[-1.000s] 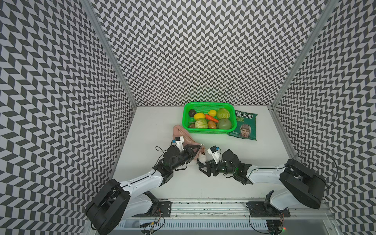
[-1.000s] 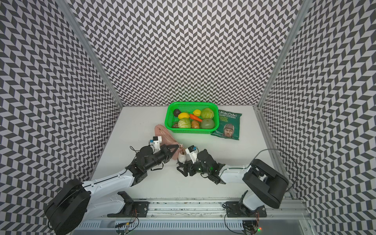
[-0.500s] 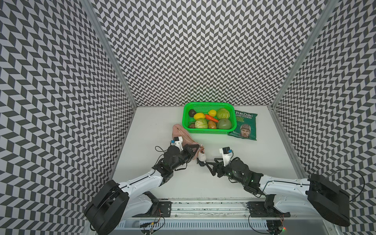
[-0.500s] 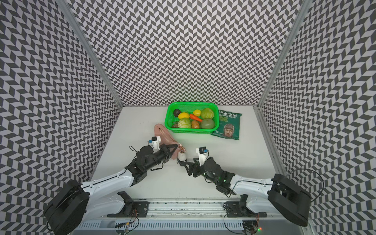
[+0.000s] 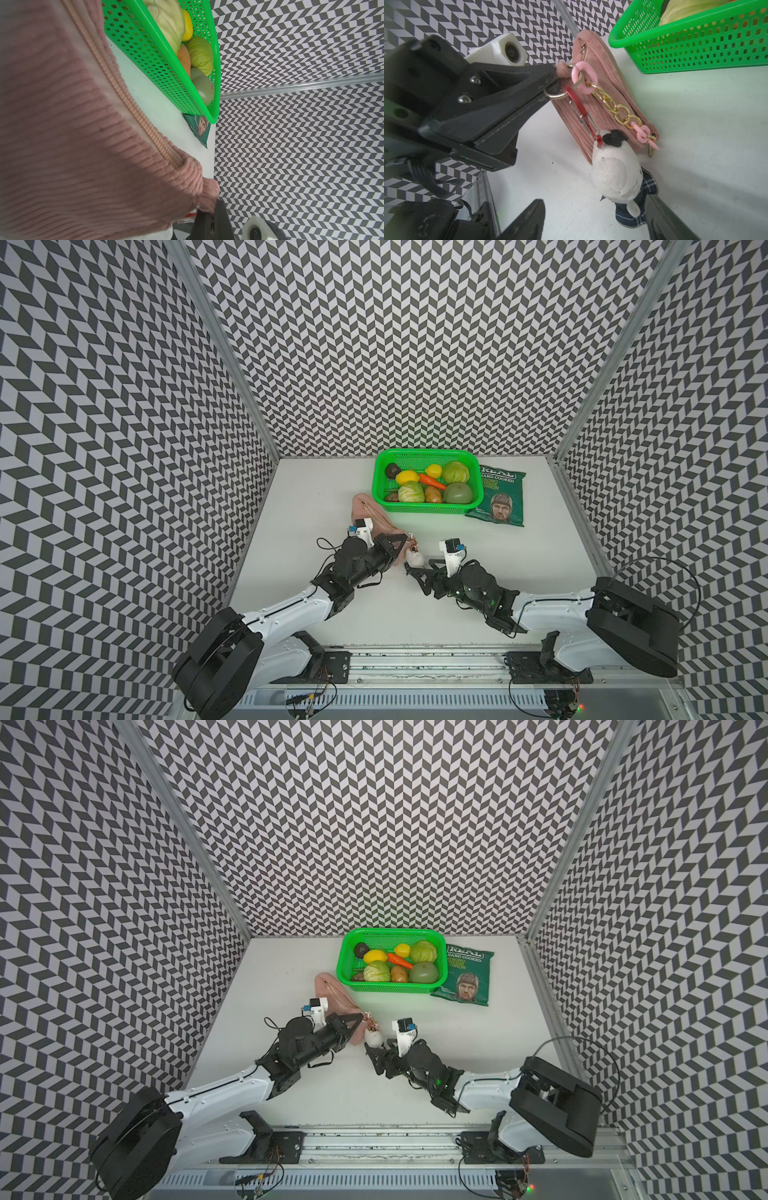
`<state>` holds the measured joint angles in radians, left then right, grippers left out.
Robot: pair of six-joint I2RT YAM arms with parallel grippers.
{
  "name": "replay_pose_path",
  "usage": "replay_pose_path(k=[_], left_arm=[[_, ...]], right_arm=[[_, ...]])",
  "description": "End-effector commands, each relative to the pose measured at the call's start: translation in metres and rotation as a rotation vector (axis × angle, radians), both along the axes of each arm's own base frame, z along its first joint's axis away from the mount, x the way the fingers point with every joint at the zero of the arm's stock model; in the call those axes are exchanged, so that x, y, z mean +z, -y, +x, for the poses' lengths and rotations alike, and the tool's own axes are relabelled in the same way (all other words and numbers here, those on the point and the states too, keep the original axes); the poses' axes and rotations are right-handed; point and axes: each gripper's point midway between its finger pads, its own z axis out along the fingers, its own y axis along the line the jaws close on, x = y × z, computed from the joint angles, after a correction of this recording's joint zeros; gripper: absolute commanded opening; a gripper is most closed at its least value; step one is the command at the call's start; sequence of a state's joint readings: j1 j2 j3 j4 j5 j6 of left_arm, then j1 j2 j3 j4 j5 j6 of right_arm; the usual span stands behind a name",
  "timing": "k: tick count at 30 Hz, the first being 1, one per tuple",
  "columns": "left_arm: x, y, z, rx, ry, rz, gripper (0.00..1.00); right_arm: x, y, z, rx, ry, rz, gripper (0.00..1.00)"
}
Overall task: Remove the decoration from the bag
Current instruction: Remove the decoration item from the bag.
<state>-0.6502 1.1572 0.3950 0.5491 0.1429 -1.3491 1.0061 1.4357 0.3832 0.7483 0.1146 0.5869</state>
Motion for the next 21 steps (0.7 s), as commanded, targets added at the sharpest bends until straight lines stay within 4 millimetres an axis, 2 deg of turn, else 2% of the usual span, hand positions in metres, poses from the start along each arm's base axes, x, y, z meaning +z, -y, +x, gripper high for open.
replay_pose_path(k=[1, 6, 10, 17, 19, 21], left_arm=[[0.026, 0.004, 0.007, 0.008, 0.058, -0.039, 0.0], [0.026, 0.004, 0.007, 0.007, 0.057, -0.041, 0.0], [0.028, 0.005, 0.008, 0.007, 0.059, -0.04, 0.0], [0.028, 0.005, 0.008, 0.005, 0.057, -0.045, 0.0], [0.028, 0.006, 0.007, 0.004, 0.055, -0.047, 0.0], [0.028, 0.006, 0.007, 0.004, 0.055, -0.046, 0.0]], right_arm=[[0.017, -0.018, 0.007, 0.022, 0.056, 0.043, 0.79], [0.007, -0.028, 0.015, 0.021, 0.058, 0.009, 0.74], [0.002, -0.033, 0.011, 0.066, 0.053, -0.002, 0.64], [-0.009, -0.029, 0.008, 0.073, 0.038, -0.017, 0.43], [-0.012, -0.027, 0.011, 0.065, 0.032, -0.024, 0.45], [-0.015, -0.025, 0.015, 0.052, 0.026, -0.03, 0.56]])
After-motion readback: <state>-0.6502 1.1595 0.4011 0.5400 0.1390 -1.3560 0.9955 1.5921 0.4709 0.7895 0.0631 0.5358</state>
